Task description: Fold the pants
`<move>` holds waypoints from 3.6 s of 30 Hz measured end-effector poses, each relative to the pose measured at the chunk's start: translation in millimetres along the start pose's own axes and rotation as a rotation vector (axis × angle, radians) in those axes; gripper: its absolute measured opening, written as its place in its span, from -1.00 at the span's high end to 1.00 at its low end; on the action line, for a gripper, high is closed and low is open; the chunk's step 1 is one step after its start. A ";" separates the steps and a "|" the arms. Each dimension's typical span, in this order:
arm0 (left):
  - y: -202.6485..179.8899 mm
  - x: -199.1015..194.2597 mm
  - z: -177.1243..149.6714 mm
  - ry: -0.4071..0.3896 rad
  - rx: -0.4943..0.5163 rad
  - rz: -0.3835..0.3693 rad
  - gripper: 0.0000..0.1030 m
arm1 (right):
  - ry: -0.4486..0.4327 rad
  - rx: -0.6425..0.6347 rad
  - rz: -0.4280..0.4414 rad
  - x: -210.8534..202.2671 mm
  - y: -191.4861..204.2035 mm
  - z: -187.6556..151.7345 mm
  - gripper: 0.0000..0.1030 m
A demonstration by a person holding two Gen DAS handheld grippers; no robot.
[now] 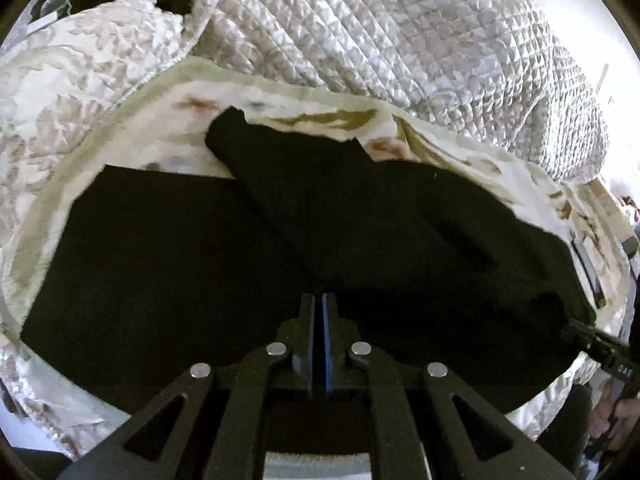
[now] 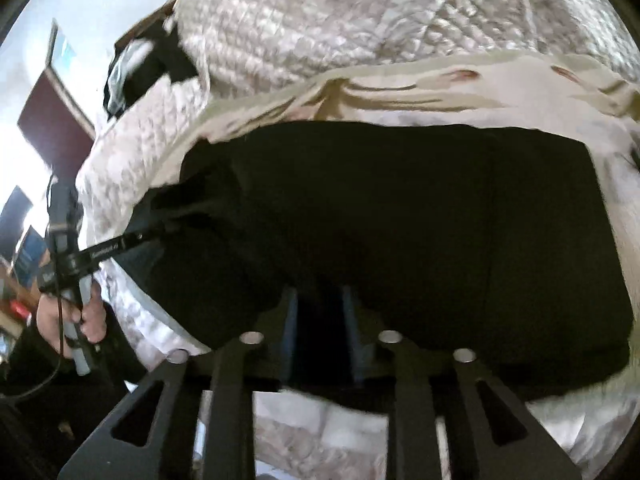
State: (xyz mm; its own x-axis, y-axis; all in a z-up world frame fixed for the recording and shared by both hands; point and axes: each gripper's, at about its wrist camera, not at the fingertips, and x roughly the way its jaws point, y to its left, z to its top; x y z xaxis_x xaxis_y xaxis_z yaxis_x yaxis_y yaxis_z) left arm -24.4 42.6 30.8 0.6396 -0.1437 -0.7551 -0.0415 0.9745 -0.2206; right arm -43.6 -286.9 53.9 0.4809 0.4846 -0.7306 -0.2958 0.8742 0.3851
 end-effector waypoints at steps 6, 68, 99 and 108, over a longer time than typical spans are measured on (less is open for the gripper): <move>-15.3 -8.5 26.6 -0.066 0.031 -0.016 0.09 | -0.052 0.100 -0.006 -22.6 -8.4 -10.8 0.21; 114.1 -10.0 -1.6 -0.248 -0.453 0.168 0.91 | -0.231 0.516 -0.182 -35.6 -79.8 -20.6 0.59; 110.1 -49.5 -42.4 -0.172 -0.385 0.299 0.90 | -0.204 0.548 -0.209 -58.3 -88.2 -42.3 0.92; 114.4 -79.4 -39.8 -0.241 -0.435 0.392 0.52 | -0.256 0.476 -0.387 -87.1 -72.6 -37.3 0.51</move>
State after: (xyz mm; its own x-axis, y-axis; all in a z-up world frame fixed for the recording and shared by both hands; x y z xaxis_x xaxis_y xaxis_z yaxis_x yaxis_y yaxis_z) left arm -110.5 158.6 40.9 0.6662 0.3017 -0.6820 -0.5836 0.7803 -0.2250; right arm -94.8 -393.7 68.5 0.6772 0.0741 -0.7320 0.3063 0.8762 0.3721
